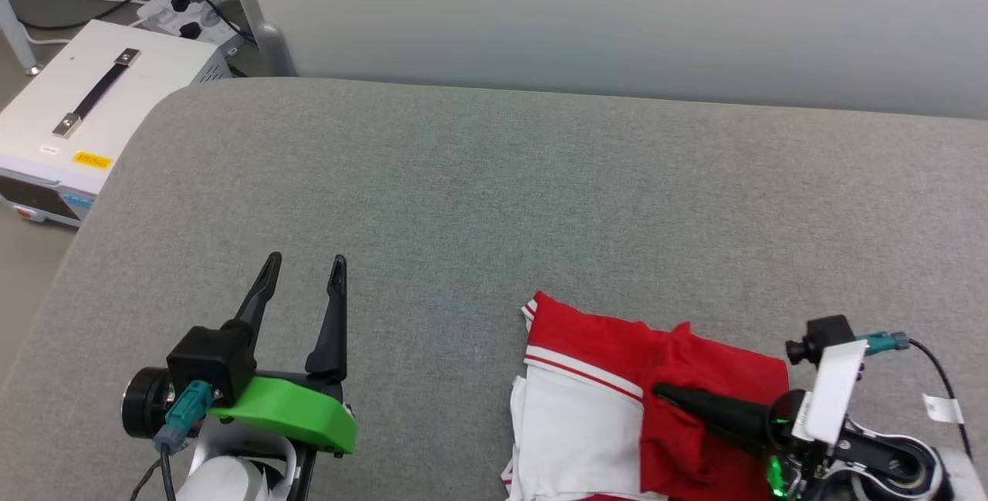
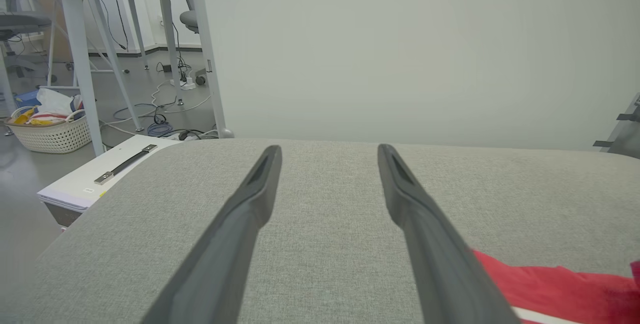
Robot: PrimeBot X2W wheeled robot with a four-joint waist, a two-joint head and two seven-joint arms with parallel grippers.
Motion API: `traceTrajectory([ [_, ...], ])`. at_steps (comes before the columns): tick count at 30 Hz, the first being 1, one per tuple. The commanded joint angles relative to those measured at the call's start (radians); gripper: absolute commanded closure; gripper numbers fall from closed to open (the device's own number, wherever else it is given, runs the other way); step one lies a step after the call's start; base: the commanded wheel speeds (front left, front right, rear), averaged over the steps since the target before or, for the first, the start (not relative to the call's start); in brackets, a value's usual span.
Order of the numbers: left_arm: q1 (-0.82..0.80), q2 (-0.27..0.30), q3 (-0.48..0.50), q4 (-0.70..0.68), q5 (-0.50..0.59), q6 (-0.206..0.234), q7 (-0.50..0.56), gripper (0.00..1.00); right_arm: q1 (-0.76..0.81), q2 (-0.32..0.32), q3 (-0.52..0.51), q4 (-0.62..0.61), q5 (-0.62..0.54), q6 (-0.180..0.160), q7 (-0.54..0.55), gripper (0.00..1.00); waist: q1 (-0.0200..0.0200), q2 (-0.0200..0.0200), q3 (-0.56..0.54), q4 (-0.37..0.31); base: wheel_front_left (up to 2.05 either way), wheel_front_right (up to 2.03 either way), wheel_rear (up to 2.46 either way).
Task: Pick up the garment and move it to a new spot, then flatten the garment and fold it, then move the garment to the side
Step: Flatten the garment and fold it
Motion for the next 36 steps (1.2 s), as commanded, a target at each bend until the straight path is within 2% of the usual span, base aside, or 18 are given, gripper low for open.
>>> traceTrajectory([
  [1,-0.022,-0.005,-0.002,0.002,-0.003,-0.006,-0.007,0.0,-0.029,0.001,0.046,0.006,0.033,0.0,-0.033,1.0,0.0,0.0,0.013,0.012,0.0,0.0,0.0],
  [8,-0.049,-0.018,-0.009,0.012,-0.006,-0.018,-0.018,0.0,-0.081,0.001,0.234,0.034,0.081,0.0,-0.178,1.0,0.0,0.0,0.048,0.041,0.0,0.0,0.0],
  [16,-0.062,-0.024,-0.006,0.034,-0.008,-0.025,-0.033,0.0,-0.09,0.0,0.268,0.127,-0.061,0.0,-0.265,1.0,0.0,0.0,0.071,0.053,0.0,0.0,0.0],
  [17,-0.062,-0.024,-0.006,0.037,-0.009,-0.026,-0.034,0.0,-0.09,0.0,0.27,0.127,-0.07,0.0,-0.275,0.88,0.0,0.0,0.073,0.051,0.0,0.0,0.0],
  [18,-0.062,-0.025,-0.006,0.04,-0.009,-0.026,-0.035,0.0,-0.09,0.0,0.27,0.125,-0.075,0.0,-0.286,0.54,0.0,0.0,0.073,0.049,0.0,0.0,0.0],
  [19,-0.063,-0.026,-0.006,0.043,-0.009,-0.028,-0.036,0.0,-0.09,0.0,0.273,0.122,-0.079,0.0,-0.296,0.0,0.0,0.0,0.072,0.047,0.0,0.0,0.0],
  [29,-0.07,-0.019,-0.017,0.066,-0.01,-0.038,-0.035,0.0,-0.076,-0.018,0.33,-0.018,-0.107,0.0,-0.398,0.0,0.0,0.0,0.035,0.02,0.0,0.0,0.0],
  [33,-0.061,-0.013,-0.019,0.065,-0.012,-0.037,-0.032,0.0,-0.062,-0.068,0.347,-0.117,-0.183,0.0,-0.51,0.0,0.0,0.0,0.019,0.011,0.0,0.0,0.0],
  [36,-0.052,-0.009,-0.02,0.063,-0.013,-0.034,-0.029,0.0,-0.044,-0.109,0.335,-0.148,-0.293,0.0,-0.65,0.0,0.0,0.0,0.008,0.003,0.0,0.0,0.0],
])
